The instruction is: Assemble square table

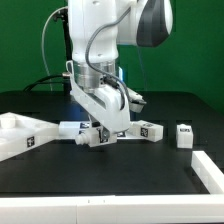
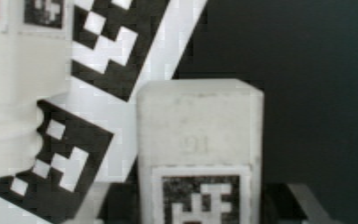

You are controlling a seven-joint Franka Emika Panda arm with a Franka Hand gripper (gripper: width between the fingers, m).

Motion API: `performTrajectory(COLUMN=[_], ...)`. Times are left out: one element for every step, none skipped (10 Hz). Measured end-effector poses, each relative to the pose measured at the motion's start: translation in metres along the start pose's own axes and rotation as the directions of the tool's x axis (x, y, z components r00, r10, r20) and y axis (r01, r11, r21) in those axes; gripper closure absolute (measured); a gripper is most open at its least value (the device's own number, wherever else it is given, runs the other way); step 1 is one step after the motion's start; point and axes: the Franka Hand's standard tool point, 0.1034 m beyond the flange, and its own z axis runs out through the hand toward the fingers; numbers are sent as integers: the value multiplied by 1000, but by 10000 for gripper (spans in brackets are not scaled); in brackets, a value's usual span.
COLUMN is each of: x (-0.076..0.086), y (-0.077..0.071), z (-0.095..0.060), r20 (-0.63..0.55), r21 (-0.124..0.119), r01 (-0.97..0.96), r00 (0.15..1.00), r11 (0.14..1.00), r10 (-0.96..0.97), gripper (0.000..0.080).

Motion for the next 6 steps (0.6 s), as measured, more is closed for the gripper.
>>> performTrajectory(x=[1, 2, 3, 4, 4, 3], y=[0, 0, 0, 1, 1, 1], z=[0, 0, 0, 0, 0, 1], r20=[0, -11, -14, -17, -16, -16], r21=[4, 11, 14, 19, 21, 20], r01=[6, 14, 18, 18, 18, 20], r00=[1000, 1000, 1000, 1000, 1000, 1000], r11=[1000, 1000, 1000, 1000, 1000, 1000], r10=[-6, -14, -18, -18, -18, -20], gripper=[515, 515, 515, 515, 515, 515])
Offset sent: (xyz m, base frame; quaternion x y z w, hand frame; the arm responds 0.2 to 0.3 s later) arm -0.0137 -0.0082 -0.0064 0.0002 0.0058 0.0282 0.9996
